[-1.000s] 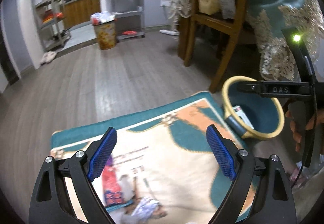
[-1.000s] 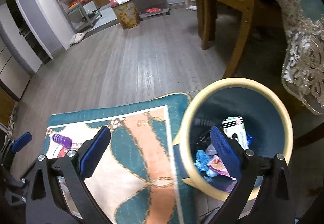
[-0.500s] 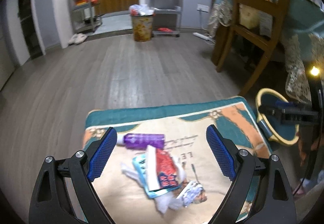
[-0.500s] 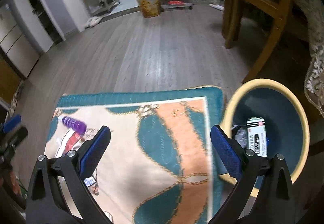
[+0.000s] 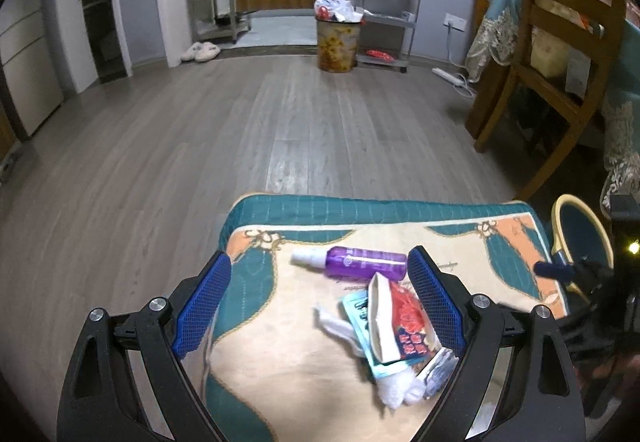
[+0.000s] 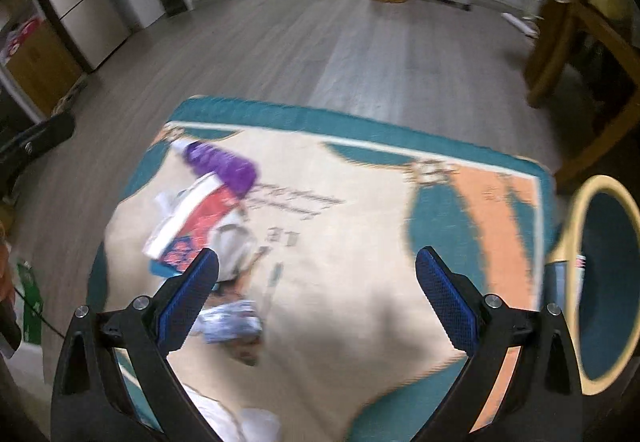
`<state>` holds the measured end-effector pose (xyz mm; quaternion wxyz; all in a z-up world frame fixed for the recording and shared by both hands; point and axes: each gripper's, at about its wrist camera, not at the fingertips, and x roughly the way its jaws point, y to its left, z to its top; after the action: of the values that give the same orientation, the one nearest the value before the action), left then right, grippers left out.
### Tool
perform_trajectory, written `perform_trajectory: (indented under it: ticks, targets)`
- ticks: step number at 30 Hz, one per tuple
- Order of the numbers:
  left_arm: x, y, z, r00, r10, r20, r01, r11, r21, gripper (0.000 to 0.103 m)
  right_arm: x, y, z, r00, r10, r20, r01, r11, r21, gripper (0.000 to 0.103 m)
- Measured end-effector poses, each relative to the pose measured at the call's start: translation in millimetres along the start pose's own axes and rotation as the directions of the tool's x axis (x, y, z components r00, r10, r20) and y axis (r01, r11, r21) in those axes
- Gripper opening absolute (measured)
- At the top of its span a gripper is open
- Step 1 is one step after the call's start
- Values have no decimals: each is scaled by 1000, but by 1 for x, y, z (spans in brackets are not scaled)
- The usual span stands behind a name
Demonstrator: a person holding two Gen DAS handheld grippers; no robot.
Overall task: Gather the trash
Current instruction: 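Move both grippers back over the mat toward the blister pack and paper bag, then grasp the red floral paper bag with the right gripper while the left approaches the blister pack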
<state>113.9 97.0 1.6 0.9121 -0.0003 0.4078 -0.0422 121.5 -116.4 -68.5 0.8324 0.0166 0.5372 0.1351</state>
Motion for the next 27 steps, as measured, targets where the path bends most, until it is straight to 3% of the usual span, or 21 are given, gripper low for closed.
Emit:
perform_trajectory:
  ticks: [5,7,11,13,14,16,27]
  targets:
    - [2,6,-3,1000,8,-4,-8,1000,2,90,22,23,2,999,31,-26,-31,999,11,96]
    - [4,11,-6,1000,11,-15,-11,1000,-5,90,31,28,1,998,48,-37,-47,998,32,89]
    - [9,20,-11,999,14,-37,-14,1000,-9,90,49,38,-1,992,95,-78,-91,995,48,65]
    - [9,22,-13,999,14,-40,-14,1000,-7,90,57,40,-4,988,111,-105,-106,993,53,44]
    - [10,23,-13,999,14,-42,-15,1000,-9,90,59,40,-4,987,115,-113,-110,992,56,28]
    - [10,24,-12,999,13,-45,-14,1000,-19,89,56,37,-5,986,131,-106,-123,990,74,17]
    - [40,8,-14,995,34,-98,-39,998,-45,89,-4,-1,-2,998,58,-17,-57,997,44,15]
